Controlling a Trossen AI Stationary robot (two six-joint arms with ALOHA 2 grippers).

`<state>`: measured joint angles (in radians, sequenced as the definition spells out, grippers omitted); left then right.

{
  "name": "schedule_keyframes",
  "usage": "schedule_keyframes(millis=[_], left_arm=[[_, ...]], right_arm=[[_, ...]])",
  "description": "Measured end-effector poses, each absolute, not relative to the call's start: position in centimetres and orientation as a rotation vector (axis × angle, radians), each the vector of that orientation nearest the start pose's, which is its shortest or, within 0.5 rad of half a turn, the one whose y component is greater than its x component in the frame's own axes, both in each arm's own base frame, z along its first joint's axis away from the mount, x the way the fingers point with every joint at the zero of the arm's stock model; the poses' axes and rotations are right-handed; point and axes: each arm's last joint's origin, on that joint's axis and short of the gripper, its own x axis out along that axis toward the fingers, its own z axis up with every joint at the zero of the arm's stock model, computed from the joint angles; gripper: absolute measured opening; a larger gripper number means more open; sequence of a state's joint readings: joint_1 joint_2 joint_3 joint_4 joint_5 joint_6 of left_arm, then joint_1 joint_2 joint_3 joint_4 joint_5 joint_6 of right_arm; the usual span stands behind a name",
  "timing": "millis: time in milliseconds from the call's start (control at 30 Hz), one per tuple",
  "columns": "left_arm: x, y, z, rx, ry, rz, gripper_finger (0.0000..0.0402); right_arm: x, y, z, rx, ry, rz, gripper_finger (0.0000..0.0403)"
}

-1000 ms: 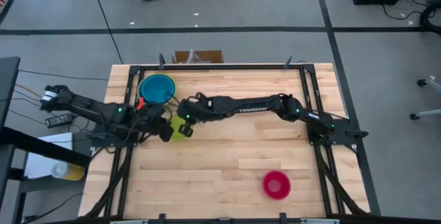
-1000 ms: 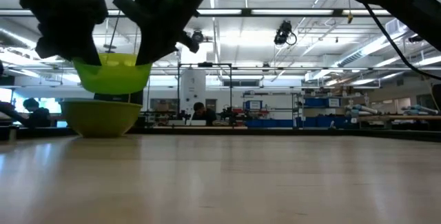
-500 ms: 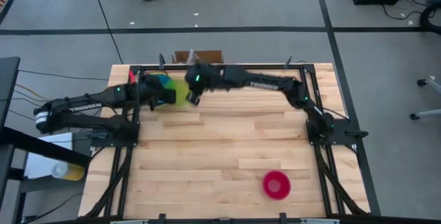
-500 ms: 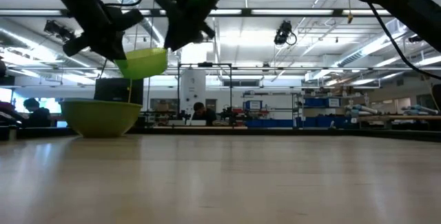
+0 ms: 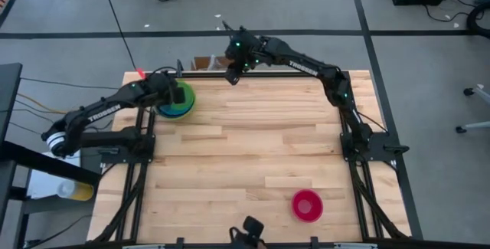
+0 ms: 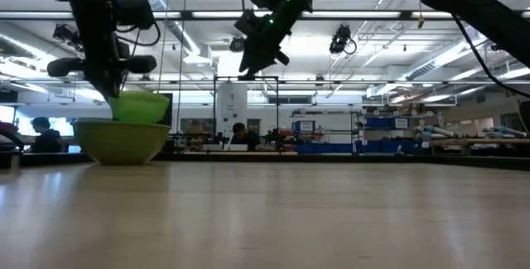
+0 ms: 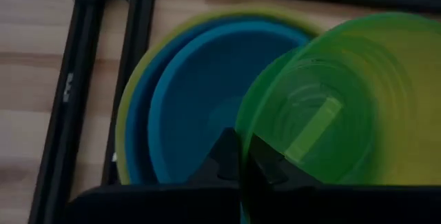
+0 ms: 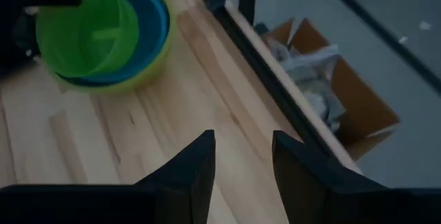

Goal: Nest bowls inside each other
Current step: Stack the green bowl on top of the blue bowl, then stack the red bowl on top of the green bowl

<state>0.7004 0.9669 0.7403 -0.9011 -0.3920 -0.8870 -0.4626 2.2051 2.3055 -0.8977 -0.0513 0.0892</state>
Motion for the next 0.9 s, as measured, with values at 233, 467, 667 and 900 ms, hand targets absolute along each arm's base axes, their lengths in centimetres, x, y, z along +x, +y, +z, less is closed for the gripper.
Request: schedule_keyframes(millis=[233,467,667,900], left_arm=[[12.8,12.5,22.1,-0.907,0.766,1.473,0.0010],[13.1,13.6,20.6,-0.960,0.836,1.538,0.0051],[12.8,13.8,20.8,-0.974,0.821,1.534,0.0097],[12.6,13.7,22.3,-0.926,0.863,1.501,0.0141]], right_arm=[[42.5,-22.8,32.9,0.341,0.750,-0.354,0.0149],[42.0,-23.6,32.9,0.362,0.743,-0.325,0.0150],[41.7,-24.0,32.9,0.371,0.747,-0.328,0.0150],[41.2,-23.8,32.4,0.406,0.811,-0.312,0.0150]])
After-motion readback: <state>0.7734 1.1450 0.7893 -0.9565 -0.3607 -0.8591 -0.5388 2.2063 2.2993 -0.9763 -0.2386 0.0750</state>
